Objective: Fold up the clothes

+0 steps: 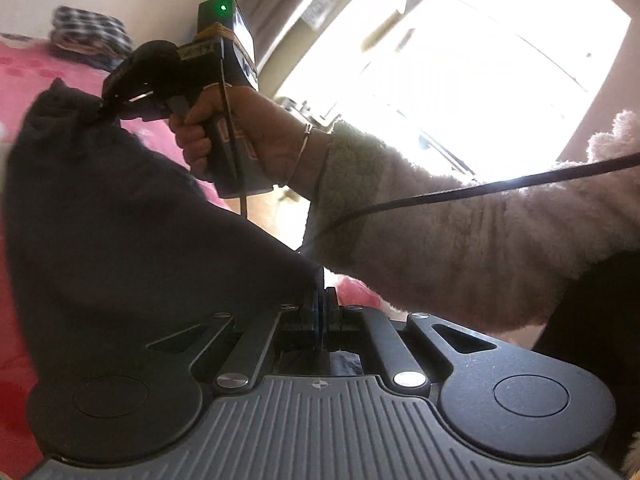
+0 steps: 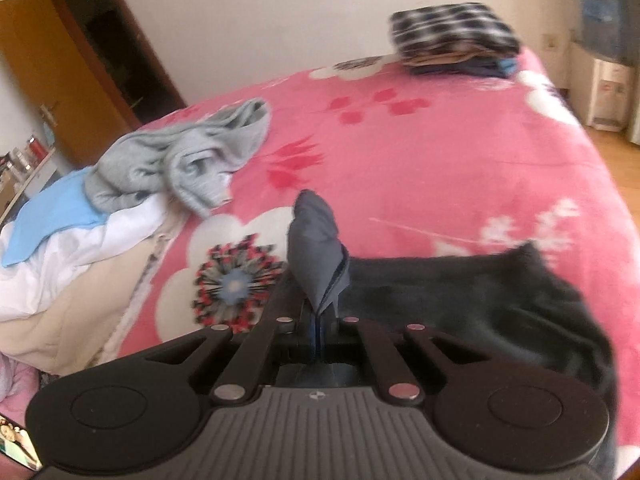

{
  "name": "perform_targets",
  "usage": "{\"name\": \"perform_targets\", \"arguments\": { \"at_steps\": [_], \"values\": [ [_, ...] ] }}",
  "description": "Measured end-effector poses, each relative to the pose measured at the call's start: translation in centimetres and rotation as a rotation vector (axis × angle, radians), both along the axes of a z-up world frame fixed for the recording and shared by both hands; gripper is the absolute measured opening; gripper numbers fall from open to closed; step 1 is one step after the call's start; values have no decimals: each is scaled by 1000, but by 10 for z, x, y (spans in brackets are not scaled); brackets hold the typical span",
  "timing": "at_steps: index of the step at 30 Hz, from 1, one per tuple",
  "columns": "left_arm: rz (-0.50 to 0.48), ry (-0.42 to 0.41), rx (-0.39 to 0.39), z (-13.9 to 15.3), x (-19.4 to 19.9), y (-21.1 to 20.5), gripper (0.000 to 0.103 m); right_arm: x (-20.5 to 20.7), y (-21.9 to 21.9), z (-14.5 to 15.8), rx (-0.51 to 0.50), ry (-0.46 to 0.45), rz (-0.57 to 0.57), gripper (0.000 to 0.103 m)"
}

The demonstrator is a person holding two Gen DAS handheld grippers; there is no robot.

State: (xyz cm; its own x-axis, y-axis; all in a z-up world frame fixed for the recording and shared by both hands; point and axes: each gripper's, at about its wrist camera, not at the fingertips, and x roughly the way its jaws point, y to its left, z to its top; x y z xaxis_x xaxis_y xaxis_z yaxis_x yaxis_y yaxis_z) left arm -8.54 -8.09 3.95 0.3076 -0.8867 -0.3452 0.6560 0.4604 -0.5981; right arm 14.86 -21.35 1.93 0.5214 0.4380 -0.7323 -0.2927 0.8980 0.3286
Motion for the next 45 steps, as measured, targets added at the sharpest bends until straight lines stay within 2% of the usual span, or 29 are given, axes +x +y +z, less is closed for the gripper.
{"name": "perform_targets", "arguments": {
  "at_steps": [14, 25, 31, 38, 41, 42, 43, 45],
  "values": [
    [-103, 78, 12, -27, 48, -72, 0, 2, -93, -30, 20, -10, -115, 1],
    [-142, 121, -43, -29, 64, -70, 0, -3, -130, -29, 58, -16, -149, 1],
    [-159, 140, -30, -35, 73, -69, 0, -11, -151, -36, 55, -4, -187, 1],
    [-137, 151, -12, -41, 83, -60, 0, 5, -166, -60, 71, 55, -259, 2],
    [-125, 149, -11, -40, 84, -56, 0, 8, -172, -69, 83, 102, -287, 6],
    [-123, 148, -14, -39, 84, -56, 0, 4, -178, -67, 105, 105, -302, 12],
    [-126, 145, -18, -38, 84, -52, 0, -2, -185, -65, 130, 107, -318, 23],
    [-132, 138, -26, -36, 84, -45, 0, -20, -202, -53, 144, 76, -349, 32]
  ]
}}
